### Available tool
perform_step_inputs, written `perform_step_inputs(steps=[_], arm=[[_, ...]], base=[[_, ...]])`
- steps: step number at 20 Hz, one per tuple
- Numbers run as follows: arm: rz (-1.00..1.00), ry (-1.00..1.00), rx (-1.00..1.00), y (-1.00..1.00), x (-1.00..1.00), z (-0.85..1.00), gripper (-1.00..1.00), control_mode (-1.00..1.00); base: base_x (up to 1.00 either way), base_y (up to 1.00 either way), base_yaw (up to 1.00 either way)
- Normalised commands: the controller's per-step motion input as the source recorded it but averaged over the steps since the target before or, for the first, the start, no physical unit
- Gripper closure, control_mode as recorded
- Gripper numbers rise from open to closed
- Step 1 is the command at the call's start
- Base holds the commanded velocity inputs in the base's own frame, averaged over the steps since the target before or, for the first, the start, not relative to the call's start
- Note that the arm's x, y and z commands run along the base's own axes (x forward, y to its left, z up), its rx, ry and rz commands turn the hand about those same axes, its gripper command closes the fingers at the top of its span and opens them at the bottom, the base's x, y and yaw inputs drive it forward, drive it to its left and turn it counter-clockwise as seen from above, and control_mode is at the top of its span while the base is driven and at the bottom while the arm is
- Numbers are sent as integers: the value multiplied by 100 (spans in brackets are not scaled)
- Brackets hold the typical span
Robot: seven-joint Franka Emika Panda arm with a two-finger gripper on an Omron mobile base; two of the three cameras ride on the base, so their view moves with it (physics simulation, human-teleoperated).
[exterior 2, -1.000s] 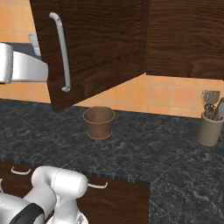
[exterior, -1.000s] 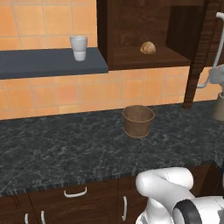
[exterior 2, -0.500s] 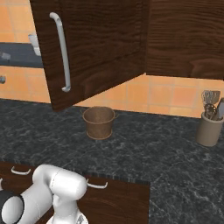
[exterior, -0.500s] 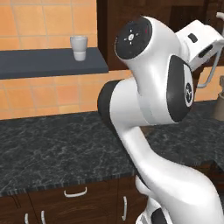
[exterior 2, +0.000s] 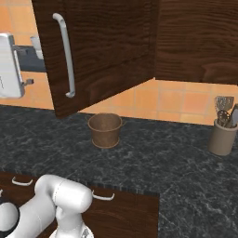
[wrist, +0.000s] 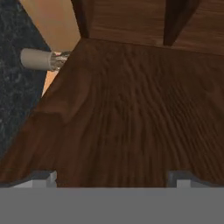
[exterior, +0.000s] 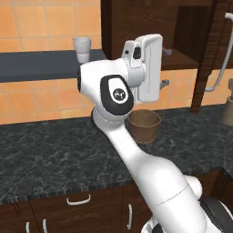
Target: Open the cabinet, pick up the bread from the cabinet and place it in the basket. Then move the basket to the dining counter.
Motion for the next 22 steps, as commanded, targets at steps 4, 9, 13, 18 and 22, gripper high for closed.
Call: perform_step_inputs(steps=[4, 9, 13, 18, 22], arm=[[-22, 26, -7, -100, 19, 0, -100, -100], [-18, 3, 3, -100, -7, 6, -100, -100], [-16, 0, 9, -100, -37, 8, -100, -100], [-8, 0, 9, -100, -23, -1, -100, -100], [0, 0, 1, -88, 0, 0, -100, -100]], base=[[0, 0, 0], [0, 0, 0], [0, 0, 0], [0, 0, 0], [0, 0, 0]])
